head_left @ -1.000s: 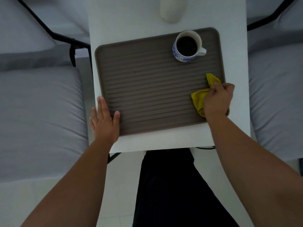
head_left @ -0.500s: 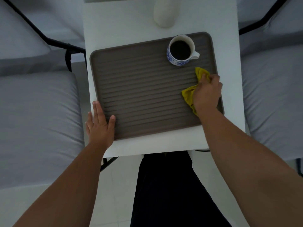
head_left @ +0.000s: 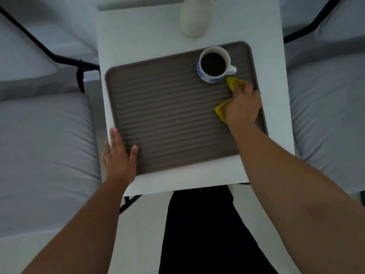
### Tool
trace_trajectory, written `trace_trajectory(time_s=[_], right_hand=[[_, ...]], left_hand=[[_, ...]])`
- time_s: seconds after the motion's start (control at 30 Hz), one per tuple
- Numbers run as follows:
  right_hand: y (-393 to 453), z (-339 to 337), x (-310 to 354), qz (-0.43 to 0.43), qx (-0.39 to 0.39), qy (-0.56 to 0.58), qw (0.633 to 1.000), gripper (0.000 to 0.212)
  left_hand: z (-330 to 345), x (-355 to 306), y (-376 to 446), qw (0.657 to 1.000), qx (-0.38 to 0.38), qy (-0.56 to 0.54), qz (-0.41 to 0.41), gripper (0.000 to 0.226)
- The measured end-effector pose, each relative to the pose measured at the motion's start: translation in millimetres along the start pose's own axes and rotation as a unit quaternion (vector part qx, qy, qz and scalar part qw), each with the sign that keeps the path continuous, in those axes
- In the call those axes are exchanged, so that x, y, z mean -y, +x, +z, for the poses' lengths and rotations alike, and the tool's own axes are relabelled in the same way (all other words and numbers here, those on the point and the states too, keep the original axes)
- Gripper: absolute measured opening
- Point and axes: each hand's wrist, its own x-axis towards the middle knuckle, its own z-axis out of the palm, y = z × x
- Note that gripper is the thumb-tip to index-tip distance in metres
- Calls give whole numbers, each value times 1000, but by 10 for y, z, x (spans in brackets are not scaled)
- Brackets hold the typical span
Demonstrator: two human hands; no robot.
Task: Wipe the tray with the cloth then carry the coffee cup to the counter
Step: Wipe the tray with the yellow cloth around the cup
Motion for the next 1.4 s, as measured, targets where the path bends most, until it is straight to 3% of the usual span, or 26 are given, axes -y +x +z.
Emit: trace_trajectory(time_s=[0.33,0.63,0.87,1.0,1.07,1.27,1.33,1.4], right_hand=[[-328,136,301,-202,35,-42,978,62],[-79,-58,-20,-81,47,-20,995,65],[-389,91,482,-192,48,-26,980,60],[-334,87,445,-262,80,-58,960,63],[-234,34,285,-226,75,-54,970,63],[-175,-84,-72,-2,67,10,998,66],[-292,-58,111,29,73,18,997,68],[-460,6,361,1,93,19,995,67]], left_hand=[[17,-12,-3,1000,-8,-2,-1,71],[22,-6,-3,1000,-12,-8,0,71],[26,-13,0,1000,-12,-4,-5,72],[24,-9,2,1000,-6,-1,-6,72],[21,-1,3,1000,-3,0,-5,72],[10,-4,7,1000,-1,-4,-6,72],[13,1,16,1000,1,-8,-8,71],[12,-2,28,1000,7,-10,-14,72]])
